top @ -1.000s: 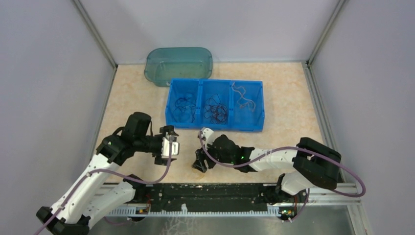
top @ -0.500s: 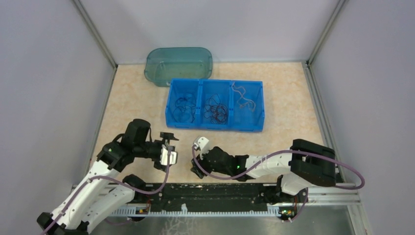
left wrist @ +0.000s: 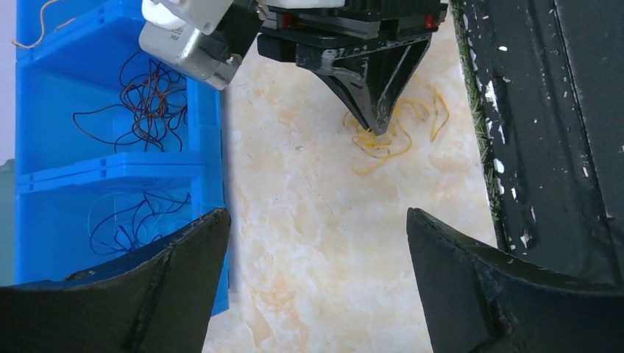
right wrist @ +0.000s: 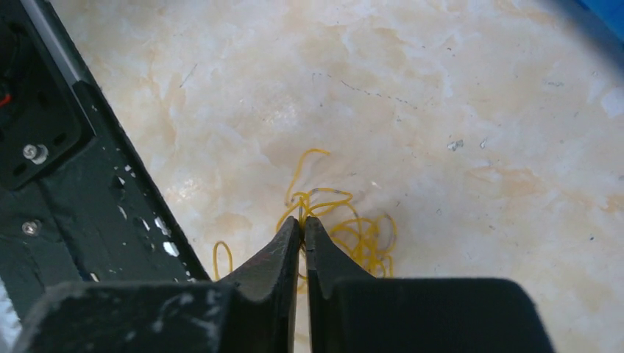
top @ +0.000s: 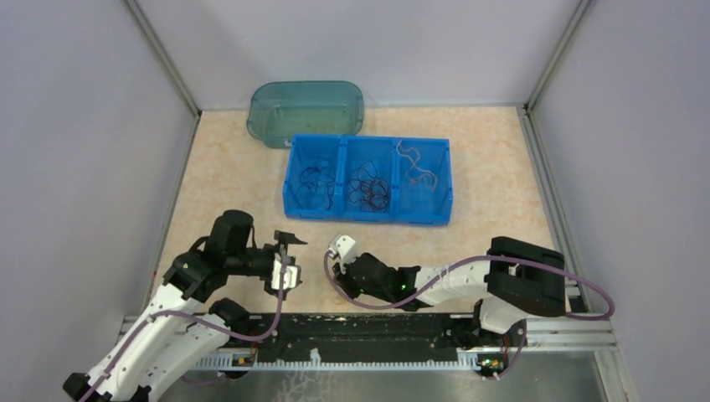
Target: Untangle the cables
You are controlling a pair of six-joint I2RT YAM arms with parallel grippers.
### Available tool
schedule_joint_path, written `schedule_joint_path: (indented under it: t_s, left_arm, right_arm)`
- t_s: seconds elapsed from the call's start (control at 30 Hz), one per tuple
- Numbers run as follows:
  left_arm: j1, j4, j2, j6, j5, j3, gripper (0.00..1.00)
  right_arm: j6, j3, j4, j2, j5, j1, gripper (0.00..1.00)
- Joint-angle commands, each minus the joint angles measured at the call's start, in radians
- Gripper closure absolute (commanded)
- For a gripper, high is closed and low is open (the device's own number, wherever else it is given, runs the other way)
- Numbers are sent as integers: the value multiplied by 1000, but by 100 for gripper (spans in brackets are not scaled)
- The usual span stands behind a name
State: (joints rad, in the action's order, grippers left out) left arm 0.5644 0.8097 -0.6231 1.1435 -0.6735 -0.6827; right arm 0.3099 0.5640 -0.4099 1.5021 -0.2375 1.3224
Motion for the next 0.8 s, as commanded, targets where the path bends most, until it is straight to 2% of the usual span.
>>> schedule_joint_path:
  t_s: [0.0, 0.27, 0.43, 0.63, 0.77]
  left_arm:
    - [-4, -67, 14, -36, -71, 20, 7]
    - [-3, -168, 45, -108, -135, 57, 11]
    - [-3, -229, 56, -137, -129, 54, 15]
    - [-2, -253, 86, -142, -121, 60, 25]
    - [-2, -235, 100, -93, -122, 64, 34]
  right_arm:
    - [14, 27, -62, -56, -34, 12, 100]
    - [70, 2, -141, -223, -22, 12, 100]
    - [90, 2, -165, -291, 7, 12, 100]
    - [99, 6, -177, -322, 27, 13, 100]
    - [108, 5, -179, -329, 42, 12, 100]
